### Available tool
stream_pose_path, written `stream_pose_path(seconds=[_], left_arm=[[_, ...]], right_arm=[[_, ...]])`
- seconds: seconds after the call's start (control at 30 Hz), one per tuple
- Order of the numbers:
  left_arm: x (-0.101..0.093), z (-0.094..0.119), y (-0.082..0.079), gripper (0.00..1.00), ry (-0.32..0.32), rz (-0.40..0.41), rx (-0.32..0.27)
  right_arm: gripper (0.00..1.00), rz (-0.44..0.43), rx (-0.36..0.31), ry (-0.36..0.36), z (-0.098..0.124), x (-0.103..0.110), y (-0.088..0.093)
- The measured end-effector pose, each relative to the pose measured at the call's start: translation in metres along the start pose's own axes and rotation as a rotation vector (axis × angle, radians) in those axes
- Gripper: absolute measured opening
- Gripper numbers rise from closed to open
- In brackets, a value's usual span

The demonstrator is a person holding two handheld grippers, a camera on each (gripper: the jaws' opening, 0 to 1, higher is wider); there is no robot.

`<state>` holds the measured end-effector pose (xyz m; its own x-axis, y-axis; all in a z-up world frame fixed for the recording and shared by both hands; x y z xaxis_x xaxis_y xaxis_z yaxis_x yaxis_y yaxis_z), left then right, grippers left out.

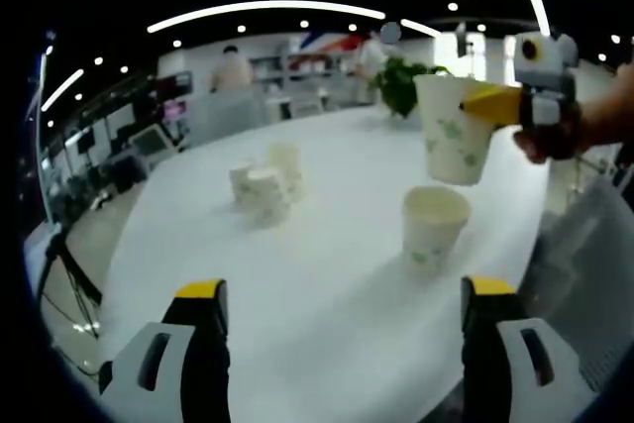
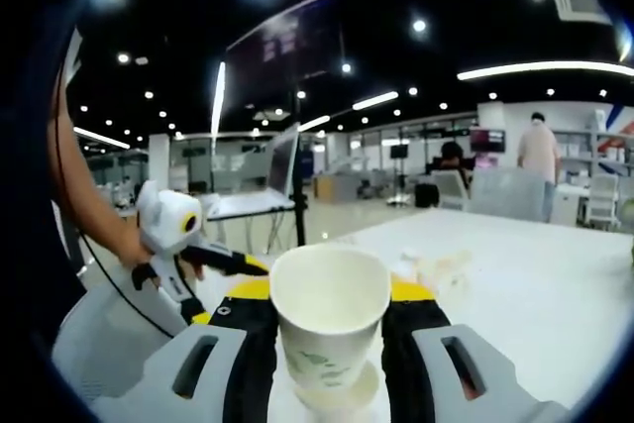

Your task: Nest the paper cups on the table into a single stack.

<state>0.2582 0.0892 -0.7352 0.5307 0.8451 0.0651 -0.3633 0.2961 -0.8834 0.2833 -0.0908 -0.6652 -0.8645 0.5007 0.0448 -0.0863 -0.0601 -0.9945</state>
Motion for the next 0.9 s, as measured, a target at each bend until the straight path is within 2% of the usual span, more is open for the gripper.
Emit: stream_pose_path(seconds=[0.43, 0.9], left_arm=[[-0.001, 0.000, 0.000, 0.97, 0.003, 0.000, 0.003], [0.001, -0.001, 0.001, 0.96, -0.002, 0.005, 0.002]], right_arm=[[0.38, -0.022, 0.027, 0.033, -0.004, -0.004, 0.025], [0.38, -0.035, 0.090, 0.056, -0.008, -0.006, 0.053]])
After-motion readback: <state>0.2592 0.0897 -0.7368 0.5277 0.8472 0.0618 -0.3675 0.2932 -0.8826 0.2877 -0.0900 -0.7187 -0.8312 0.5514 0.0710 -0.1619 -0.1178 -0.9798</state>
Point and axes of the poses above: the point that each gripper's makers call its tool centre point, and the gripper's own axes: z roughly backward along the fingers, x roughly to its left, y roughly out of its underside, the point moved 5 cm from there along z, roughly backward along the fingers, and after that the axes turned 3 degrees about -y, right-handed, at the moved point
